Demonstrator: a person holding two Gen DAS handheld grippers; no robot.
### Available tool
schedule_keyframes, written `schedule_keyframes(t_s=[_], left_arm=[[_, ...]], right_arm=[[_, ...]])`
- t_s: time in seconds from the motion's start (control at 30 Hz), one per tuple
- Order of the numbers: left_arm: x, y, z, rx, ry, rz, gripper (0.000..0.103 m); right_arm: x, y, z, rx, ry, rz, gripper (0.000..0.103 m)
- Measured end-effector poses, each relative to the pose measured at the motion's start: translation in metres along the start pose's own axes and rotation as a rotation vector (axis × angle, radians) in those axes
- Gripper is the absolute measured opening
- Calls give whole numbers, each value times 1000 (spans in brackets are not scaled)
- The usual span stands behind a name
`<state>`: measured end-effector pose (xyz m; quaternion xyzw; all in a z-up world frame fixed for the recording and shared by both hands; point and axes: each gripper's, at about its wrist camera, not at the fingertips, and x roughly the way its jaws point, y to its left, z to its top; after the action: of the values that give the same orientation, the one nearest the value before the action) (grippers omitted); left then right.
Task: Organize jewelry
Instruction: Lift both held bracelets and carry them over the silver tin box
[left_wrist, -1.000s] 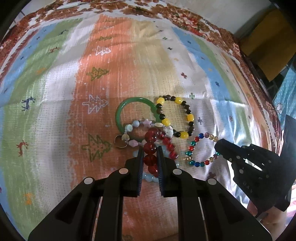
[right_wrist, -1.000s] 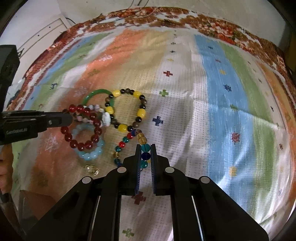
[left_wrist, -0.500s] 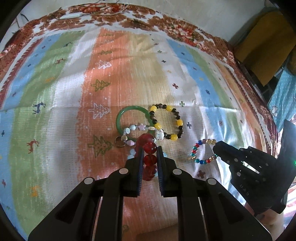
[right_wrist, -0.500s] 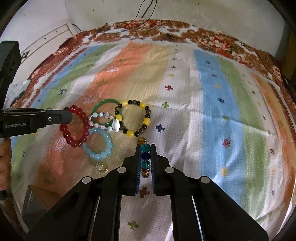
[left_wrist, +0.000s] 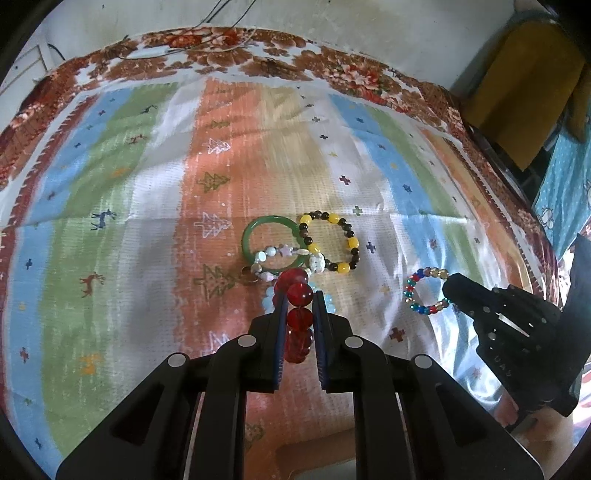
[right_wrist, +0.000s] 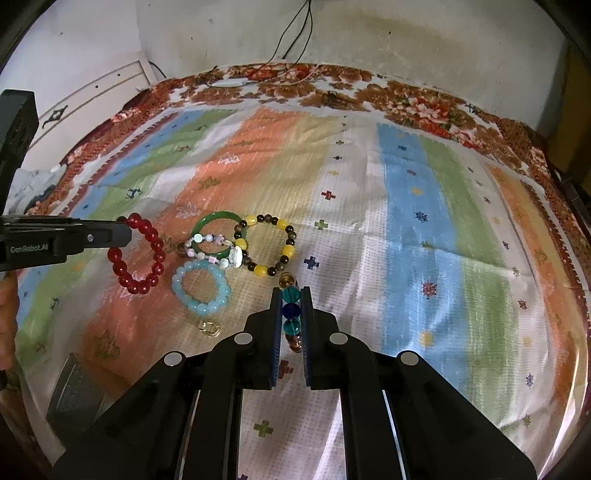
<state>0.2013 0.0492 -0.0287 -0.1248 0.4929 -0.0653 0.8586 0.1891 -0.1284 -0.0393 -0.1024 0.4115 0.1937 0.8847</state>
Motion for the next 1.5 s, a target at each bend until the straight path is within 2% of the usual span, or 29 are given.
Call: schedule_keyframes(t_s=[0.33,0.6,1.0,1.5], left_arm=[[-25,-6,-16,34,-60,41,13],[-44,-13,-28,43,-97,17,13],[-71,-25,-49,84,-176,7,13],[-104,-31,-77,74,-248,-25,13]], right_arm=[[-24,13,-1,-20,-69,29,10],[-41,27,-8,-69,-121,58,10],[-70,34,-18,-66,-194,98,10],[-98,42,-43,-50,-199,157,10]])
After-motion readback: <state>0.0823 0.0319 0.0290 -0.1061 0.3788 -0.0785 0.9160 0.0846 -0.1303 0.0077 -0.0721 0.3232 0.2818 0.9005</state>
